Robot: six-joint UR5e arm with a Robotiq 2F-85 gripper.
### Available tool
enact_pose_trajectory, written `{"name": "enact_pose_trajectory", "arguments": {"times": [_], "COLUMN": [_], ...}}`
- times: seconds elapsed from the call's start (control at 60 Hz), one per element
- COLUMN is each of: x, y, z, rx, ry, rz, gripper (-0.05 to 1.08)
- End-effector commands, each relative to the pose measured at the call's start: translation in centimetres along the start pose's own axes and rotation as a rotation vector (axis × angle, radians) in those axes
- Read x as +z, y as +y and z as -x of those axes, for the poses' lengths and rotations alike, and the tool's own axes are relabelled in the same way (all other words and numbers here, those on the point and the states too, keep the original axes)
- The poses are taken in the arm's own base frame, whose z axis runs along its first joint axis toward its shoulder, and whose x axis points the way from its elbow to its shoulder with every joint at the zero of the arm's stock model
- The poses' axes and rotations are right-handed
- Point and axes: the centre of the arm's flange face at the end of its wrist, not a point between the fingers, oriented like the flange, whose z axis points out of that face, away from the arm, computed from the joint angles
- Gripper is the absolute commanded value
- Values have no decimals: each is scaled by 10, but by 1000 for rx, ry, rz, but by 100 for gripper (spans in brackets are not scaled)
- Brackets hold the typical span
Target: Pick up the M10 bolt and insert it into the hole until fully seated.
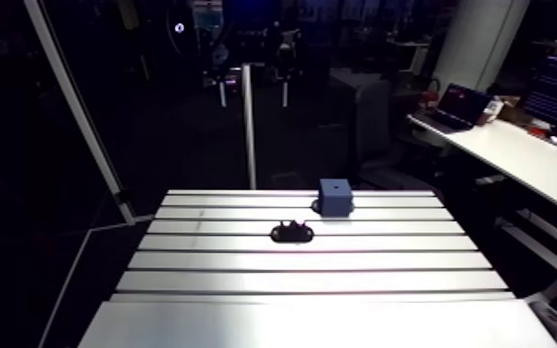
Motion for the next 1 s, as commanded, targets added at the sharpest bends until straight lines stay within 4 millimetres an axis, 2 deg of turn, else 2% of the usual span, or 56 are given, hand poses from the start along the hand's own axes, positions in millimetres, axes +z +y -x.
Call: {"name": "enact_pose_trajectory", "arguments": {"times": [0.017,0.283,0.45,0.667,0.75,0.817,0.933,1.0], "x": [2,17,34,53,60,76,90,111], "y": [6,14,43,67,70,76,79,80], "z": [-1,-6,-8,-12,-11,-12,-11,-14], "rx": [3,13,65,101,93,74,61,57], "ry": [-3,57,90,147,146,142,153,149], "rz": [26,43,44,50,52,53,55,54], "gripper": [0,0,0,0,0,0,0,0]}}
